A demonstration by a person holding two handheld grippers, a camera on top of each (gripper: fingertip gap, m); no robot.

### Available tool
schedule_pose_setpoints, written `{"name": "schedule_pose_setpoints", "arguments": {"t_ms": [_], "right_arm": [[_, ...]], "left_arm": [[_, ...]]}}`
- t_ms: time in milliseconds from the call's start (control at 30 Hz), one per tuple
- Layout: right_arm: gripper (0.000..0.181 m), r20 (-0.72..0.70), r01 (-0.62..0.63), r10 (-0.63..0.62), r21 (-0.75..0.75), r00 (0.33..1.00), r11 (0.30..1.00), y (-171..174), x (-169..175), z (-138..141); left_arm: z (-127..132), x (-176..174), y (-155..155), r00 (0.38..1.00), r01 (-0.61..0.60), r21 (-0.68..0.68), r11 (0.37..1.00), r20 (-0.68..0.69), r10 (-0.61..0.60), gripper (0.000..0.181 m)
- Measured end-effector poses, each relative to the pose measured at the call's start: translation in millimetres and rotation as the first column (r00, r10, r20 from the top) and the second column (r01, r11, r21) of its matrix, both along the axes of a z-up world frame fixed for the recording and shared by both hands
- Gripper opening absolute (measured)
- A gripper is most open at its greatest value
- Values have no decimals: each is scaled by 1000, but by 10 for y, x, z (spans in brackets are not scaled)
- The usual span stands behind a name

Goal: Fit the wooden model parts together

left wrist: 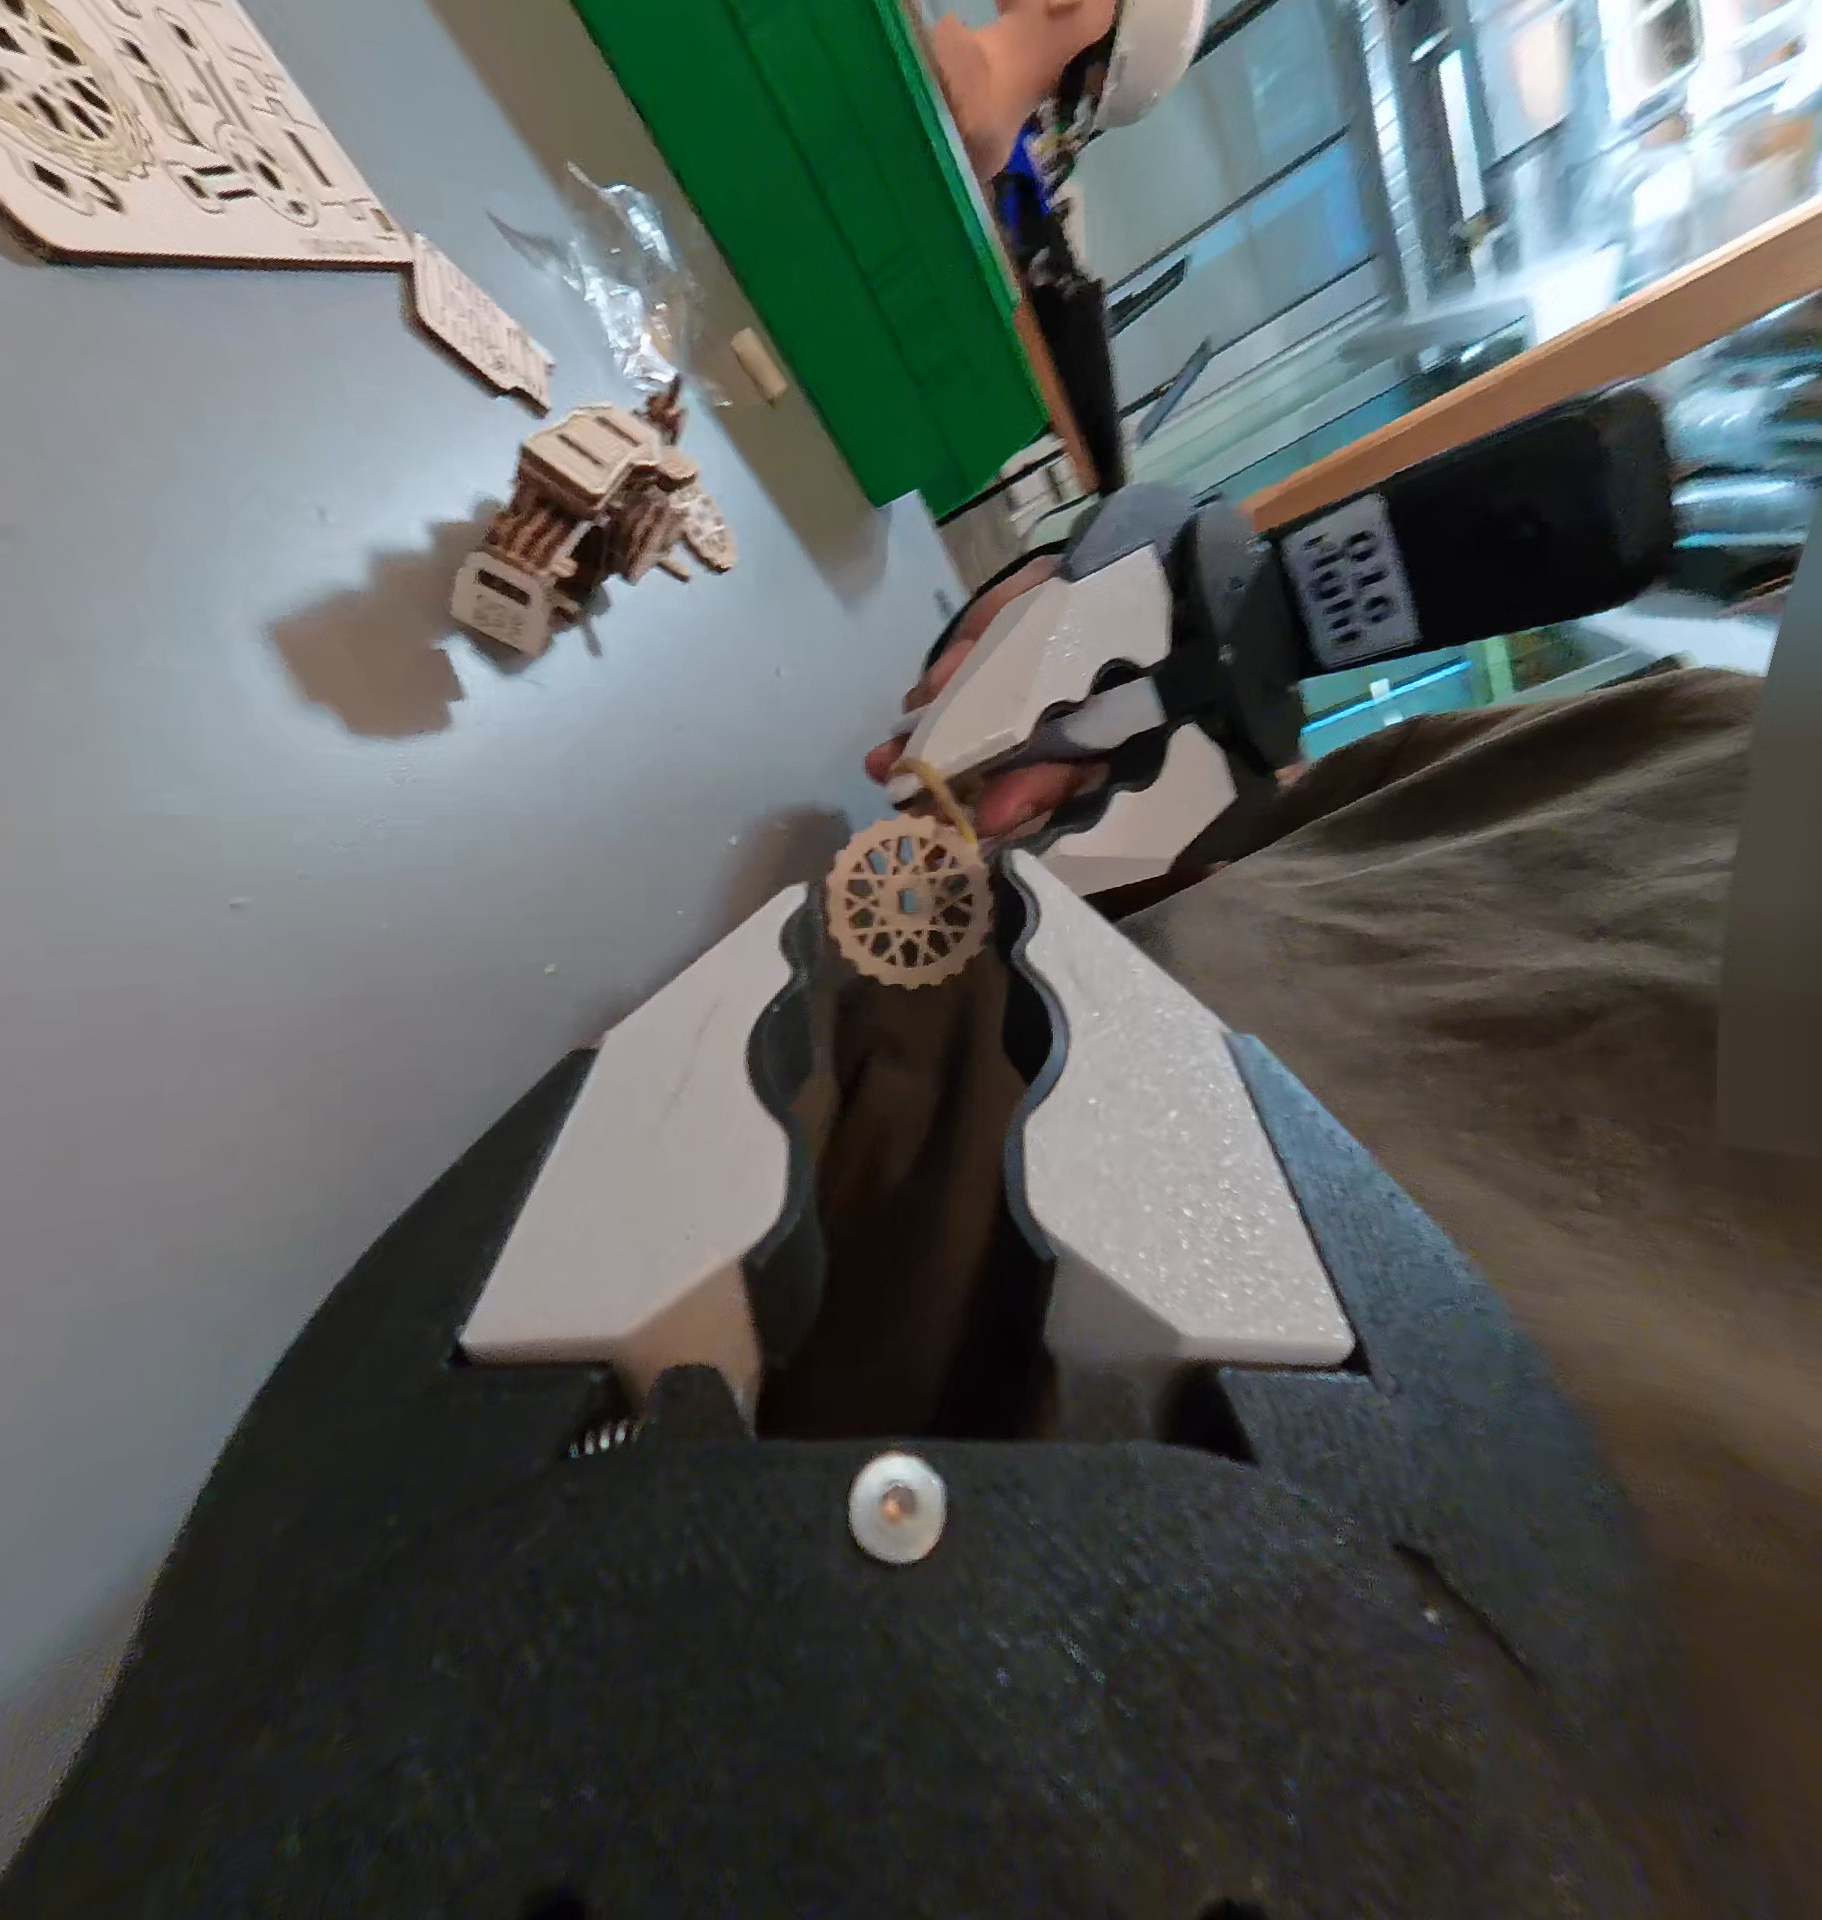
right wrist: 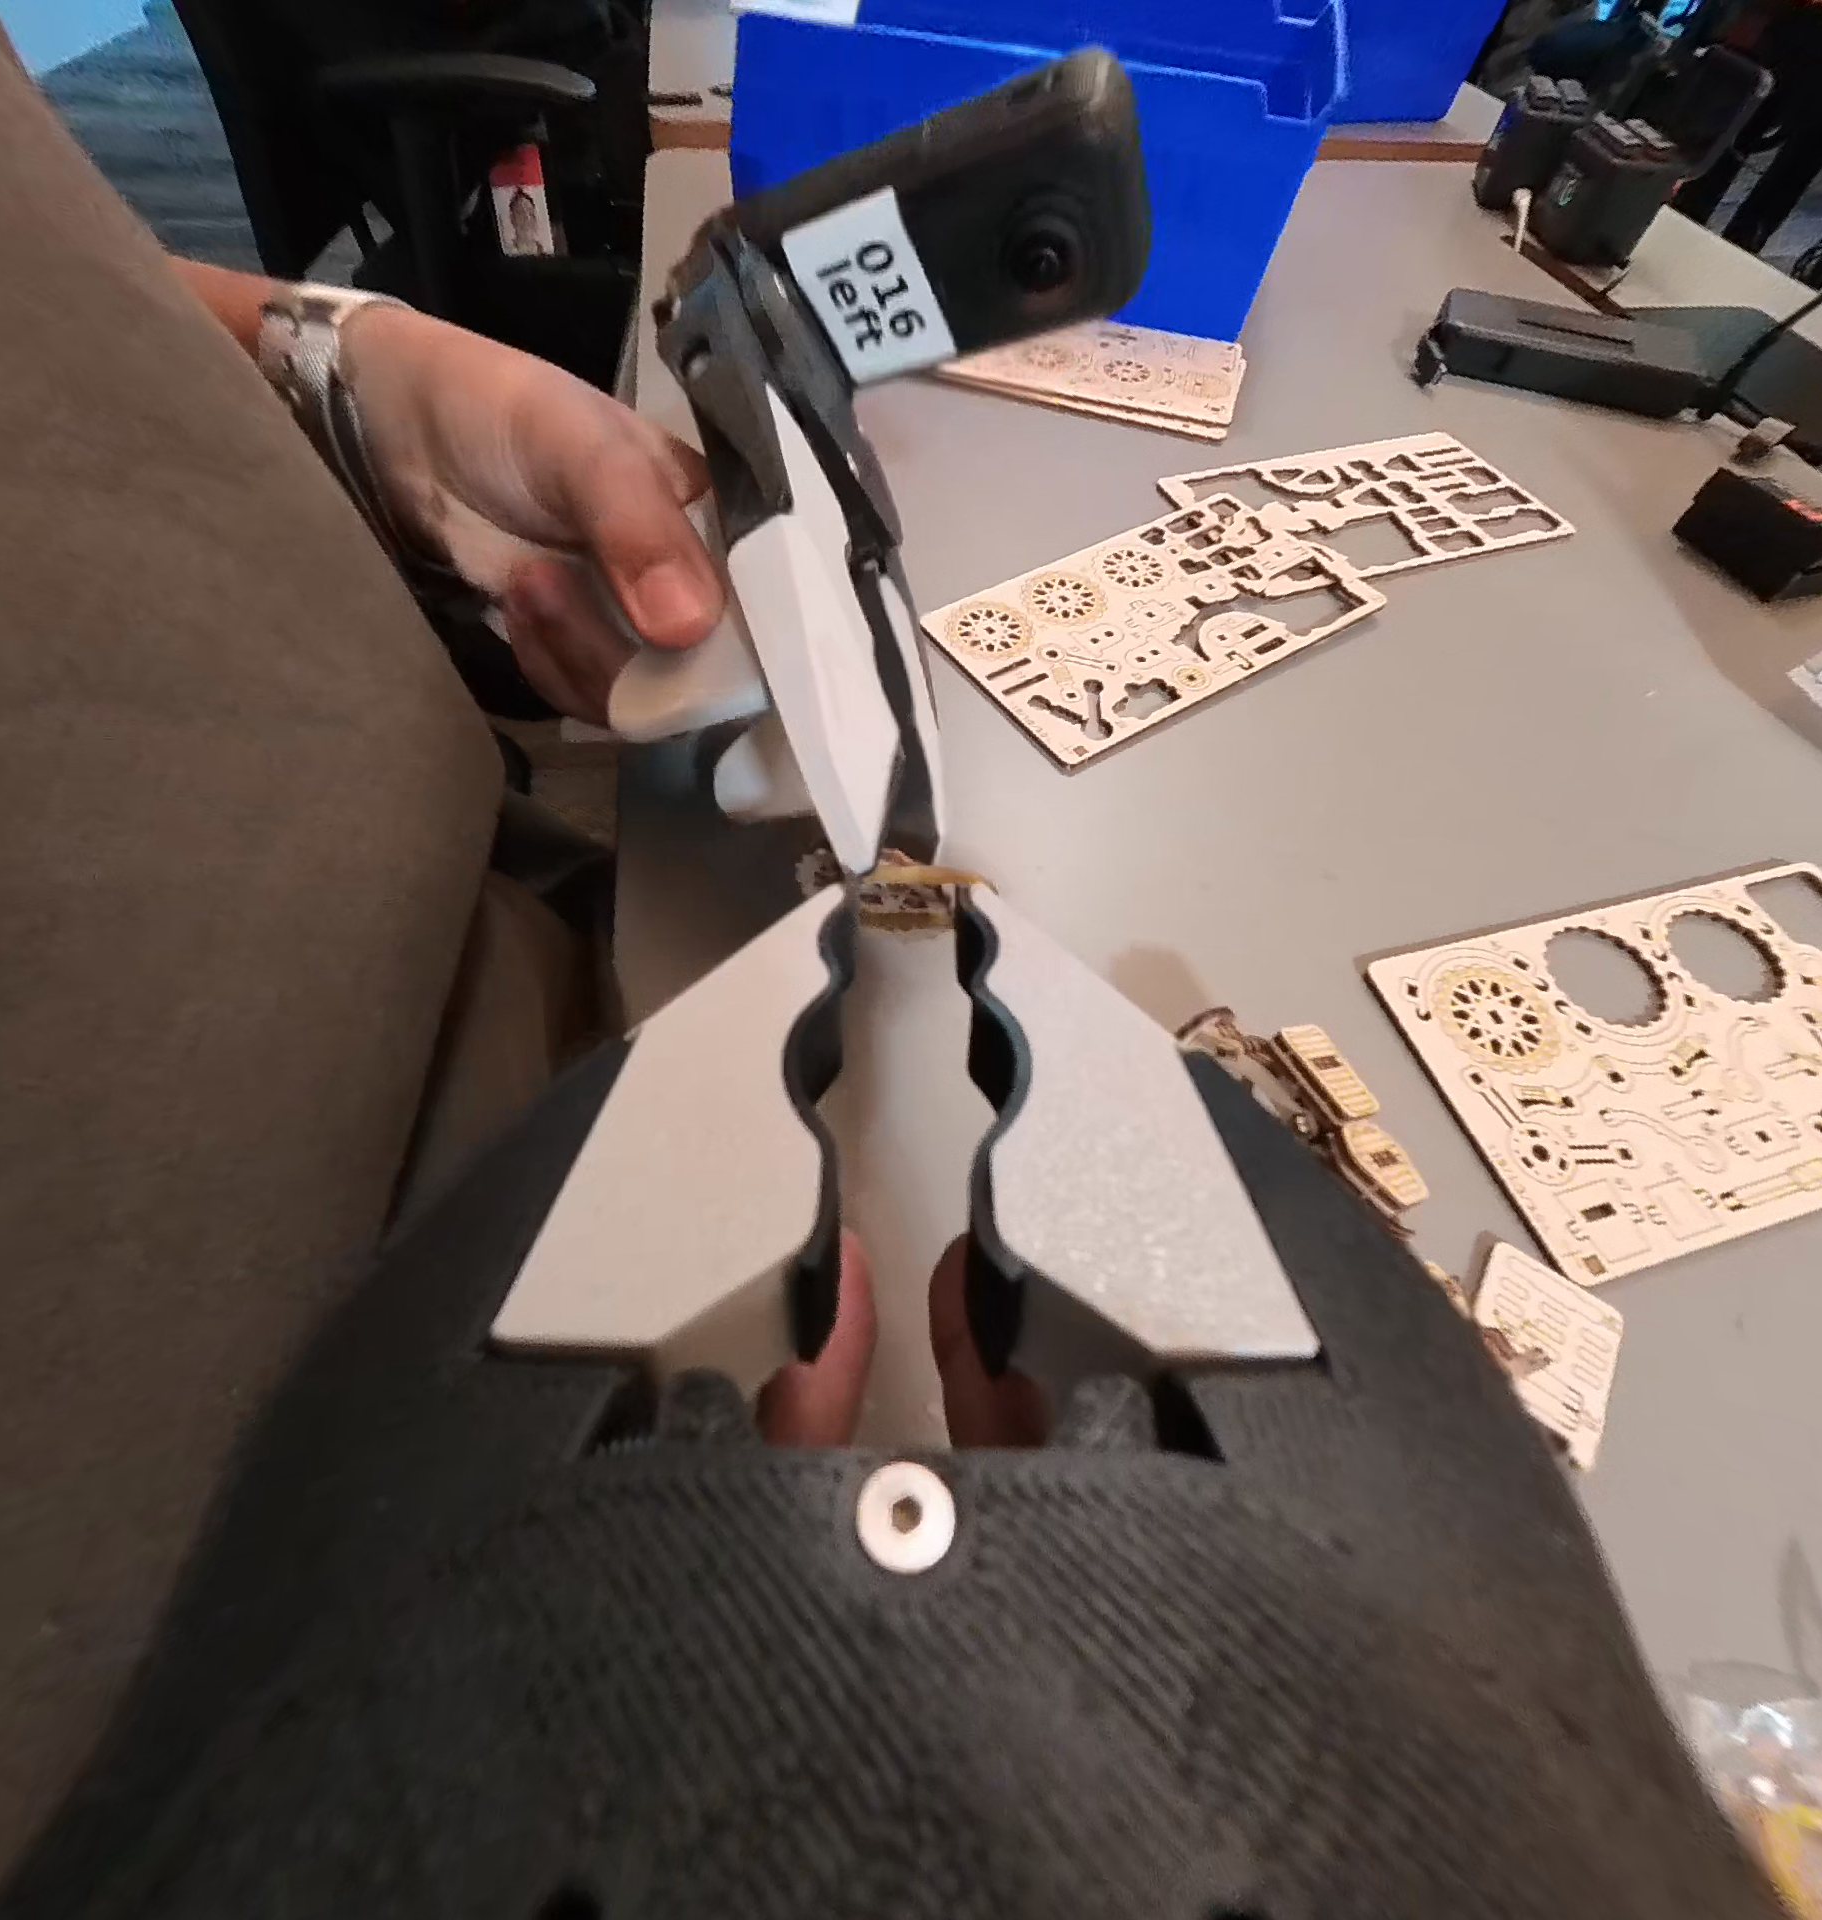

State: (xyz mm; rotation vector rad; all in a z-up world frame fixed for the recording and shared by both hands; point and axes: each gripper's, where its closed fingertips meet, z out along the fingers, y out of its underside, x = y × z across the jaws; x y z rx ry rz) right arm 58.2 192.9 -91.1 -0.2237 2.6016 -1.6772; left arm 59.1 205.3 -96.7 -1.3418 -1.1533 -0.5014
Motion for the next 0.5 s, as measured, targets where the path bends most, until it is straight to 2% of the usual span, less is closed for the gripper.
{"name": "schedule_pose_setpoints", "arguments": {"t_ms": [167, 500], "right_arm": [[18, -67, -1, 5, 50, 998, 999, -5, 10, -92], [20, -111, -6, 14, 76, 994, 997, -5, 14, -121]], "left_arm": [[-99, -9, -15, 1000, -4, -103, 995, -16, 2, 34], [-130, 15, 23, 999, 39, -86, 996, 8, -38, 37]]}}
